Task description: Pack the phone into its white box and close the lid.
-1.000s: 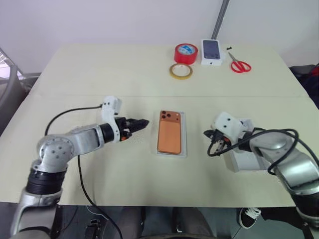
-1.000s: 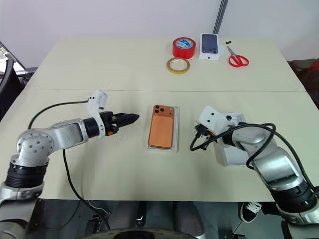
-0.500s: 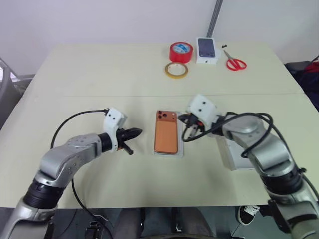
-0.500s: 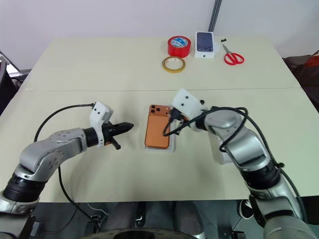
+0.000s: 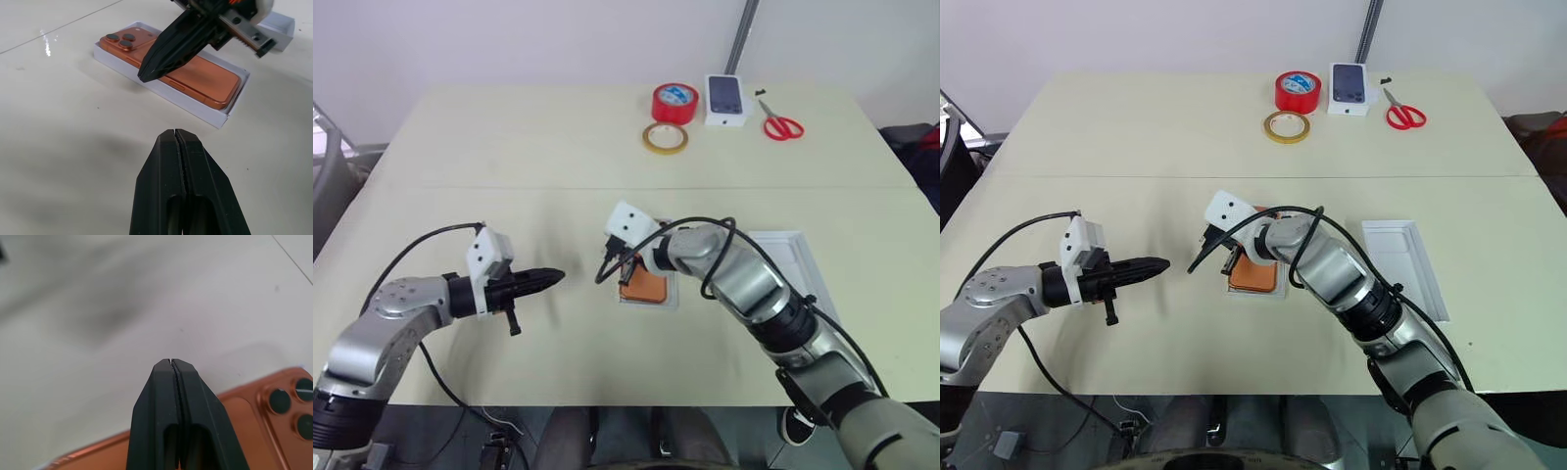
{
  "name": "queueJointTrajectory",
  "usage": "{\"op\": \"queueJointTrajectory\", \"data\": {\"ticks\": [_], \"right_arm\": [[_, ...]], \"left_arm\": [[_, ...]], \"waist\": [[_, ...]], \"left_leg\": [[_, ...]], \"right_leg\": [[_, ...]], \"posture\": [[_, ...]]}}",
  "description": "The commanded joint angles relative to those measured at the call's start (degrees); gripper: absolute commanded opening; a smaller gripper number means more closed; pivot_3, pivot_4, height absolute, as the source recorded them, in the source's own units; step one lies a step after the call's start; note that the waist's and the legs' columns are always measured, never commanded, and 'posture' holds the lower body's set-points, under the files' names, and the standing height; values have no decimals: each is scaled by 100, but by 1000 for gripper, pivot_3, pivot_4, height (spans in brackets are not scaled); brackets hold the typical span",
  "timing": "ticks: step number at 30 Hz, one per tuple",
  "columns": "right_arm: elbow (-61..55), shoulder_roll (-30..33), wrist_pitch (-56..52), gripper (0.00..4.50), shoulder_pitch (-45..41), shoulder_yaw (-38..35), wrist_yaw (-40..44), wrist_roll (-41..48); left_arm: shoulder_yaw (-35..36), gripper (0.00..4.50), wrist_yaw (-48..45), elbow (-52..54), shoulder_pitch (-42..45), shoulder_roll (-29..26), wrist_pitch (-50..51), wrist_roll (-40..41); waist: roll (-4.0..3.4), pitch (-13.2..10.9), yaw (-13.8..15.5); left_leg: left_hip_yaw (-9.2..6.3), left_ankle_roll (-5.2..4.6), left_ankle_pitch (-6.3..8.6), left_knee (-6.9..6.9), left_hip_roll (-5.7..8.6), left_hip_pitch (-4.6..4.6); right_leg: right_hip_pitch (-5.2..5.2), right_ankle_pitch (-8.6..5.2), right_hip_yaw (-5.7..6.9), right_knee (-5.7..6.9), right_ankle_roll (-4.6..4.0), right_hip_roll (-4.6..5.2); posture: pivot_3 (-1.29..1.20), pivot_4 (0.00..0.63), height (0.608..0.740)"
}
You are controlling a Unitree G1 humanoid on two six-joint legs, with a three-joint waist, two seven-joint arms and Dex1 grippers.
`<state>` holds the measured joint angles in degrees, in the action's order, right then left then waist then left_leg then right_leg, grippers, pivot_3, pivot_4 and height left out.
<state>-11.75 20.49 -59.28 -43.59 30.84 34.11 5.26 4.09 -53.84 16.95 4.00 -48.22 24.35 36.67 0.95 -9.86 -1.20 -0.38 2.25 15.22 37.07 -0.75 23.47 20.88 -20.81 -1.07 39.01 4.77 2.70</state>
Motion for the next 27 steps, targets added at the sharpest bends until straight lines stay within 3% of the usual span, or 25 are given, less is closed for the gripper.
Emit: {"op": "queueJointTrajectory", "data": {"ticks": [1,7,11,16,18,23,27], "right_arm": [[-128,75,51,0,-116,100,42,-122],[-357,268,15,0,-26,84,133,-105],[-883,274,-90,0,65,-560,174,223],[-1476,851,-548,0,375,-1467,265,547],[-1605,1446,-578,0,660,-1622,306,454],[-1568,2408,-279,0,1313,-1363,251,124],[-1422,2357,-25,0,1497,-1124,155,-18]], "left_arm": [[271,33,12,194,-150,29,-83,-81],[283,33,92,287,-212,180,9,-124],[133,33,577,219,86,406,597,-96],[-323,33,1251,114,599,804,1159,-489],[-567,33,1369,39,792,1007,1164,-677],[-1325,33,1493,-407,1408,1421,1337,-1267],[-1781,33,1526,-818,1904,1742,1483,-1624]], "waist": [[0,0,-12],[0,0,-15],[0,0,1],[6,3,44],[4,3,57],[4,3,10],[2,3,-25]], "left_leg": [[0,0,0,0,0,0],[0,-1,0,0,-1,2],[0,-1,1,1,-1,2],[-1,-8,5,13,3,4],[-1,-10,6,14,4,4],[-1,-11,6,13,4,4],[3,-10,6,12,-4,1]], "right_leg": [[1,0,0,0,0,0],[3,0,0,4,0,-2],[2,0,0,6,0,-2],[-8,1,4,6,3,-1],[-8,1,3,5,3,-2],[-8,1,2,4,3,-7],[-5,1,-7,8,3,-23]], "posture": [[0,150,740],[0,150,740],[0,150,740],[0,150,740],[0,150,740],[0,150,740],[0,150,740]]}}
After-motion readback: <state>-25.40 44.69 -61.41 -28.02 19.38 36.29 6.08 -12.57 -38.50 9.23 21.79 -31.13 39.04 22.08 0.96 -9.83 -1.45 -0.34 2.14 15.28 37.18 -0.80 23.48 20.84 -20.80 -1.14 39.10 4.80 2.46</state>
